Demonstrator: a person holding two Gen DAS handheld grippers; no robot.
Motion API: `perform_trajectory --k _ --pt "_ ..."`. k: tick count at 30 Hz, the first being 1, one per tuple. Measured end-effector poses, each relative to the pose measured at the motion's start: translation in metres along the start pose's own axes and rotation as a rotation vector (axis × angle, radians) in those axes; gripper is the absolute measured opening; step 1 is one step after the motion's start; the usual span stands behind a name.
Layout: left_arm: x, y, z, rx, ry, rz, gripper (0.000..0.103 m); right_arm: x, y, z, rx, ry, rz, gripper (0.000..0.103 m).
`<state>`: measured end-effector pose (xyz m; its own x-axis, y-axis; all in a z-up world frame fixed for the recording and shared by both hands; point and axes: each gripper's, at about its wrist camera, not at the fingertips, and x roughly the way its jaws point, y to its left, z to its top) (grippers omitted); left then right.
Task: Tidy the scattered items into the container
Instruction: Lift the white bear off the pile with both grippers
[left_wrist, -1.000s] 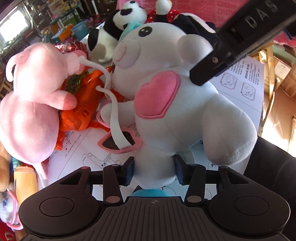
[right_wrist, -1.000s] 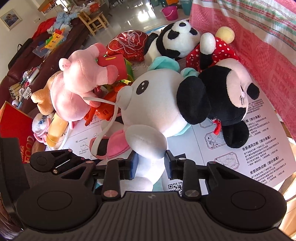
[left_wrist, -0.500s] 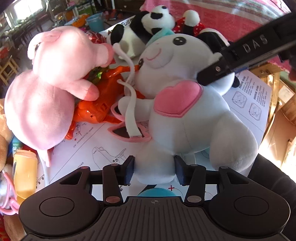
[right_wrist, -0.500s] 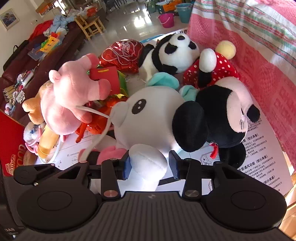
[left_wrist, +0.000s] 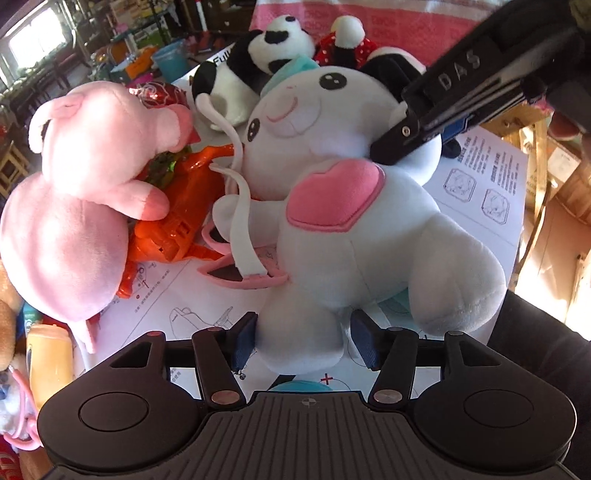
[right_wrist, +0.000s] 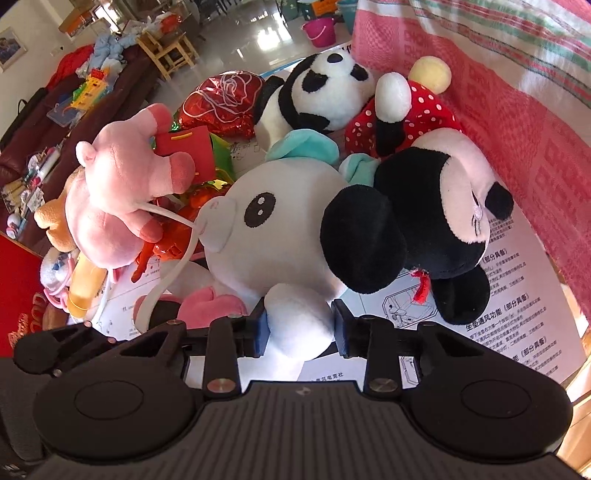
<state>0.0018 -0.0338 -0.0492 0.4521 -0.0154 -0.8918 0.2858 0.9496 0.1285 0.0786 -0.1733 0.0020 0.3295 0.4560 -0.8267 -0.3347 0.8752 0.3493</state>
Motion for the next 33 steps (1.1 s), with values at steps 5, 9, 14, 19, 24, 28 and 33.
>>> perform_trajectory --k 5,9,14,19,24,28,33 --pt "0.004 0.008 0.001 -0.061 0.016 -0.009 0.043 -0.007 -0.001 0.005 0.076 -0.009 0.092 0.032" --pt "-0.007 0.022 -0.001 -0.141 -0.026 -0.073 0.041 -0.022 0.023 0.006 0.006 -0.072 0.093 0.030" --pt "-0.014 0.029 -0.002 -0.191 -0.071 -0.150 0.041 -0.042 0.041 0.010 -0.031 -0.135 0.099 0.030" --pt "-0.020 0.014 0.005 -0.149 -0.096 -0.169 0.041 -0.056 0.049 0.010 -0.060 -0.169 0.080 0.030" --pt "-0.019 0.001 0.016 -0.113 -0.113 -0.199 0.041 -0.072 0.048 0.007 -0.072 -0.196 0.049 0.030" --pt "-0.026 -0.018 0.022 -0.065 -0.131 -0.225 0.041 -0.084 0.041 0.003 -0.058 -0.210 0.007 0.030" --pt "-0.027 -0.026 0.025 -0.056 -0.151 -0.208 0.041 -0.095 0.035 -0.002 -0.042 -0.228 -0.019 0.030"
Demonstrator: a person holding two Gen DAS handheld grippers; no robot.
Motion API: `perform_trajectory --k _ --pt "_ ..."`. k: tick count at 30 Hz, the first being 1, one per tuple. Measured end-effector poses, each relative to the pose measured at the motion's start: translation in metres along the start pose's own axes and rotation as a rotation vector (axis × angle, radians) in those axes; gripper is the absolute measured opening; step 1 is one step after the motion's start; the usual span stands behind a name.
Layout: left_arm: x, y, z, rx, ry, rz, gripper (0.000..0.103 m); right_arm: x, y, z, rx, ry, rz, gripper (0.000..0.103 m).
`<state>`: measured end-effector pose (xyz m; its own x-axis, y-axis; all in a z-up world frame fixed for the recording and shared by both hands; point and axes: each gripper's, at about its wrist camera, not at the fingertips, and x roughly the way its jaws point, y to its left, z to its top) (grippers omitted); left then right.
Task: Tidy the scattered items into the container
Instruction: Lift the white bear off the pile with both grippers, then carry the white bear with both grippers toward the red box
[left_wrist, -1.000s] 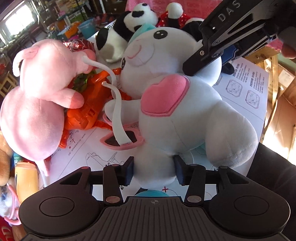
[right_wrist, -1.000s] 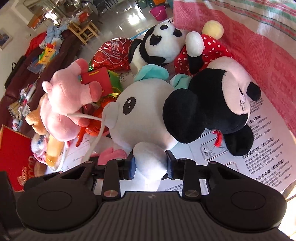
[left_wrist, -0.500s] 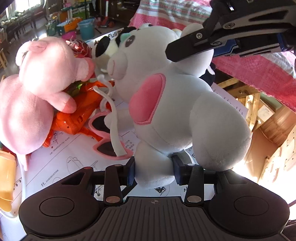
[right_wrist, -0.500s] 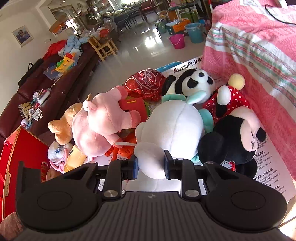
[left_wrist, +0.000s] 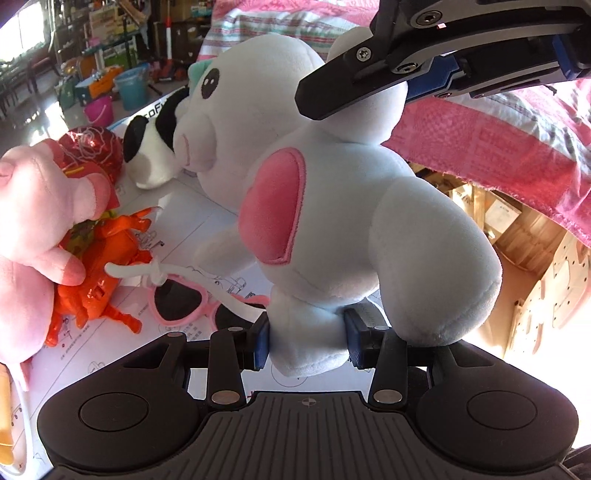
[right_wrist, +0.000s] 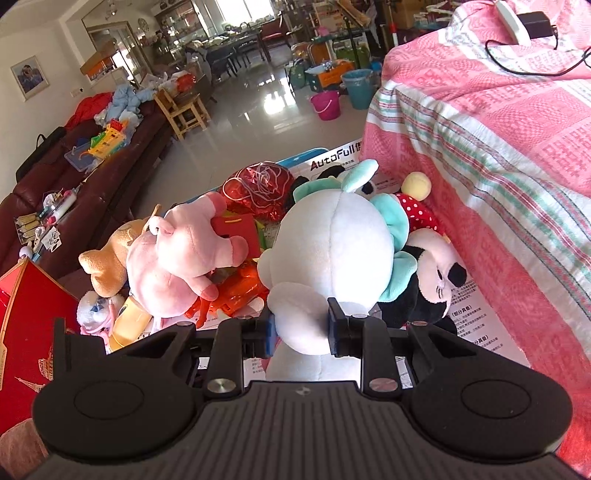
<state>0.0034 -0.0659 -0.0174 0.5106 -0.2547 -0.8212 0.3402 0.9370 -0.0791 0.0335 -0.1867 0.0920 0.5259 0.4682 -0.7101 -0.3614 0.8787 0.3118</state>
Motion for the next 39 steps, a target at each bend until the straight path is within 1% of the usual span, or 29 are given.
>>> perform_trajectory --k 3,5,11,13,15,18,23,25,28,32,35,38,39 --pt "-0.011 0.002 -0.003 0.005 -0.022 0.063 0.042 -0.004 0.000 0.000 0.010 -0.005 0.014 0.030" --pt "-0.020 0.010 -0.005 0.000 -0.041 0.109 0.042 -0.006 0.004 0.001 0.009 -0.017 0.036 0.030" --pt "-0.079 0.038 -0.025 -0.061 -0.100 0.241 0.042 -0.003 0.026 0.004 -0.021 -0.029 0.133 0.030" --pt "-0.087 0.050 -0.031 -0.083 -0.092 0.280 0.042 0.009 0.032 0.000 -0.022 -0.010 0.161 0.030" --pt "-0.089 0.057 -0.038 -0.092 -0.063 0.297 0.042 0.025 0.035 -0.006 -0.010 0.032 0.170 0.030" --pt "-0.082 0.053 -0.047 -0.058 -0.026 0.323 0.042 0.043 0.035 -0.017 -0.015 0.079 0.152 0.030" --pt "-0.068 0.043 -0.043 -0.008 -0.001 0.294 0.042 0.046 0.025 -0.022 -0.005 0.105 0.107 0.030" --pt "-0.062 0.040 -0.040 0.011 0.003 0.297 0.042 0.044 0.023 -0.022 0.001 0.107 0.091 0.030" --pt "-0.067 0.037 -0.034 -0.001 -0.014 0.309 0.040 0.041 0.023 -0.019 0.000 0.088 0.080 0.030" --pt "-0.078 0.039 -0.034 -0.021 -0.030 0.320 0.040 0.035 0.027 -0.012 -0.009 0.063 0.102 0.030" --pt "-0.086 0.040 -0.036 -0.021 -0.031 0.341 0.040 0.033 0.032 -0.011 -0.021 0.057 0.123 0.030" --pt "-0.093 0.041 -0.042 -0.018 -0.026 0.323 0.042 0.033 0.038 -0.012 -0.059 0.054 0.132 0.030" --pt "-0.093 0.046 -0.044 -0.031 -0.020 0.314 0.042 0.035 0.038 -0.013 -0.061 0.061 0.131 0.030"
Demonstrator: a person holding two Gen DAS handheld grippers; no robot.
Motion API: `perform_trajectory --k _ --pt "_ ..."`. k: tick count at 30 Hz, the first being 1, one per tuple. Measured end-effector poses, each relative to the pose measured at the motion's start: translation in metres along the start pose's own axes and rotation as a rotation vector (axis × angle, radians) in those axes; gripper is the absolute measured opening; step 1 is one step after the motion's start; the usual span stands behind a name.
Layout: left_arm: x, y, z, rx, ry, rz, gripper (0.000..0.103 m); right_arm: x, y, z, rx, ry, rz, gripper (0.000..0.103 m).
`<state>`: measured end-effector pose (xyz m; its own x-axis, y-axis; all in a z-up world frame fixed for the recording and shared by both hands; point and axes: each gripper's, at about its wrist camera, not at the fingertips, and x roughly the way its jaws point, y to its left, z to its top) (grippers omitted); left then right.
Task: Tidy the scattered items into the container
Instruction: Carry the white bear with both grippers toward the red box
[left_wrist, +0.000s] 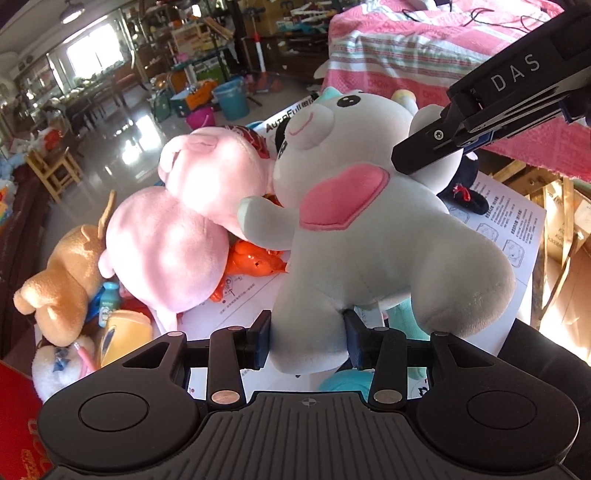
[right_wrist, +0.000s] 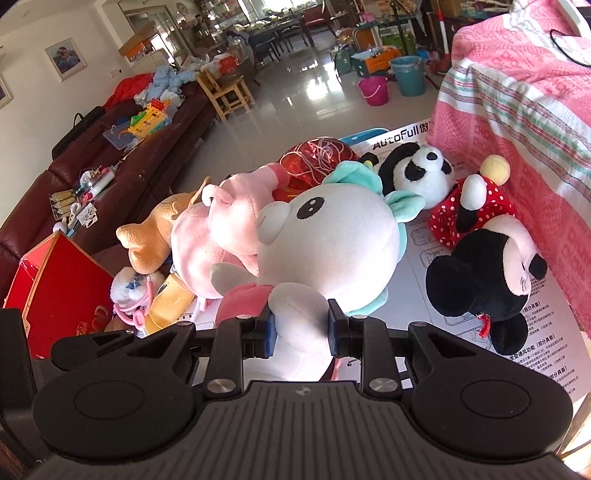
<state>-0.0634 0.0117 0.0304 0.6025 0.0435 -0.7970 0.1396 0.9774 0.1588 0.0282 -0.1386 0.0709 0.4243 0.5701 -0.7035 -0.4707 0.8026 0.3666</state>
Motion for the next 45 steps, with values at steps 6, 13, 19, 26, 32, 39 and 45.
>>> perform_trajectory --k 6,13,19,26,32,39,45 --pt "-0.011 0.015 -0.009 -0.039 0.012 -0.075 0.055 0.018 -0.021 -0.014 0.043 0.054 -0.047 0.029" --pt "-0.003 0.029 0.019 -0.111 0.013 -0.056 0.073 0.025 -0.029 -0.021 0.066 0.079 -0.045 0.029" --pt "-0.003 0.031 0.049 -0.118 -0.041 -0.049 0.083 0.026 -0.036 -0.019 0.053 0.075 -0.069 0.029" --pt "0.044 0.009 0.069 -0.053 -0.011 0.000 0.081 0.031 -0.042 -0.021 0.067 0.089 -0.075 0.030" --pt "0.065 0.003 0.078 -0.033 0.009 -0.065 0.059 0.036 -0.056 -0.024 0.120 0.106 -0.080 0.030" --pt "0.077 -0.011 0.085 0.029 0.038 -0.113 0.025 0.042 -0.070 -0.028 0.185 0.111 -0.076 0.031" --pt "0.069 -0.018 0.072 0.043 0.020 -0.086 0.025 0.047 -0.084 -0.031 0.260 0.125 -0.051 0.035"
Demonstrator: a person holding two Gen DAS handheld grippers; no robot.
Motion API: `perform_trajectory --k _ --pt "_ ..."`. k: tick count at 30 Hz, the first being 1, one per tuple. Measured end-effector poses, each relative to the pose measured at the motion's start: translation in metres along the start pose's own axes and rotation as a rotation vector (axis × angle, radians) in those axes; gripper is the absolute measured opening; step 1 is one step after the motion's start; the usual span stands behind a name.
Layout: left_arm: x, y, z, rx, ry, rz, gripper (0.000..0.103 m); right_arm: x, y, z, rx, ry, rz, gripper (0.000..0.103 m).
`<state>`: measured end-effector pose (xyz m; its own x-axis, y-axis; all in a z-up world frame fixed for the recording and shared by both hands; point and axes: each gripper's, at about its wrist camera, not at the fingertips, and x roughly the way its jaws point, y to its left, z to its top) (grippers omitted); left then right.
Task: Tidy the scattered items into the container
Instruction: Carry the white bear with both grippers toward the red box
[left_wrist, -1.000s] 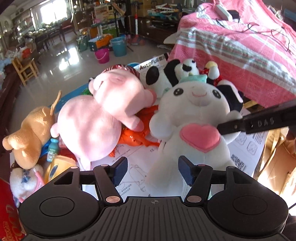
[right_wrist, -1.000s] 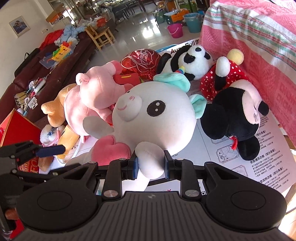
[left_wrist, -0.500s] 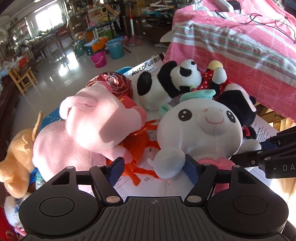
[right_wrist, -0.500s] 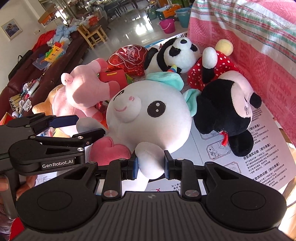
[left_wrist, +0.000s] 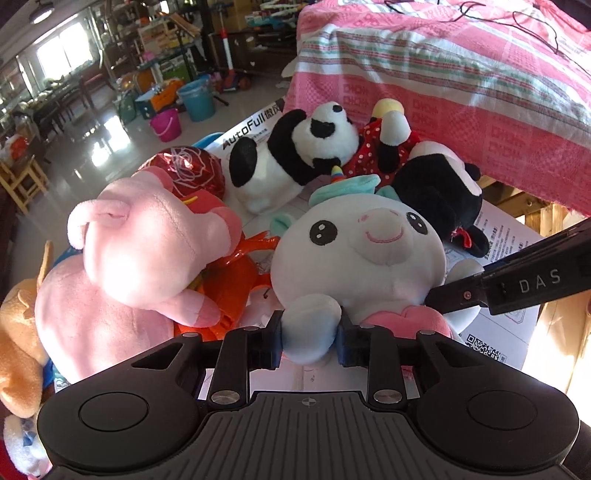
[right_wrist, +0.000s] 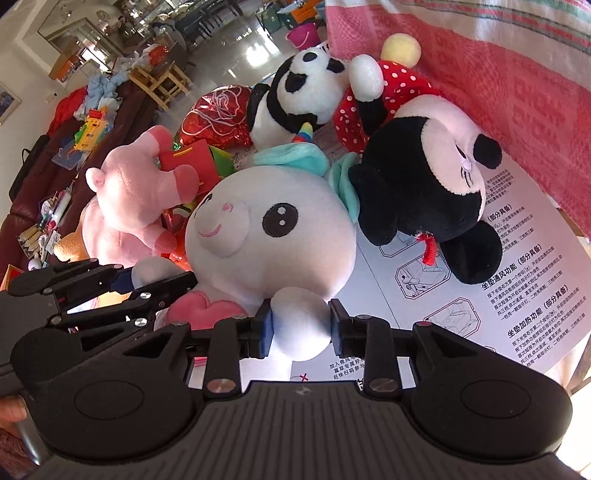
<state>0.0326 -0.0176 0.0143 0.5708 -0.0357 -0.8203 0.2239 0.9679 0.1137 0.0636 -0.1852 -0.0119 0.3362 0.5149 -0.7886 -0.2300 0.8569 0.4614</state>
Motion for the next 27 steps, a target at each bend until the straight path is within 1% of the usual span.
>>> perform_trajectory --k 1,2,4,5,6,7,9,12,17,23,27 --pt "0.001 -0.001 0.000 0.003 0.005 0.000 0.035 0.002 -0.001 0.000 0.001 0.003 0.001 0.035" --pt "0.003 -0.001 -0.001 0.007 0.014 0.001 0.039 0.004 -0.001 0.000 0.001 0.006 0.003 0.035" --pt "0.004 -0.003 0.001 0.018 0.021 0.009 0.043 0.007 0.000 0.000 -0.004 0.009 0.005 0.033" --pt "0.005 -0.005 0.002 0.024 0.025 0.009 0.043 0.008 0.000 -0.001 -0.005 0.006 0.002 0.033" --pt "0.005 -0.006 0.003 0.032 0.028 0.003 0.039 0.009 0.000 -0.001 -0.005 0.004 0.000 0.032" --pt "0.006 -0.007 0.003 0.036 0.029 0.007 0.028 0.009 -0.001 -0.002 -0.002 0.004 0.001 0.032" --pt "0.004 -0.014 0.002 0.061 0.019 0.029 0.023 0.009 -0.005 -0.002 0.022 0.004 0.003 0.031" --pt "-0.002 -0.021 0.001 0.078 0.012 0.061 0.022 0.002 -0.006 -0.001 0.030 -0.016 0.003 0.030" --pt "-0.013 -0.022 0.004 0.071 -0.006 0.081 0.021 -0.010 0.001 0.003 0.010 -0.045 0.002 0.029" --pt "-0.033 -0.022 0.007 0.048 -0.057 0.098 0.021 -0.030 0.016 0.004 -0.031 -0.092 0.006 0.029" --pt "-0.051 -0.022 0.007 0.024 -0.105 0.107 0.020 -0.044 0.026 0.003 -0.054 -0.131 0.008 0.029"
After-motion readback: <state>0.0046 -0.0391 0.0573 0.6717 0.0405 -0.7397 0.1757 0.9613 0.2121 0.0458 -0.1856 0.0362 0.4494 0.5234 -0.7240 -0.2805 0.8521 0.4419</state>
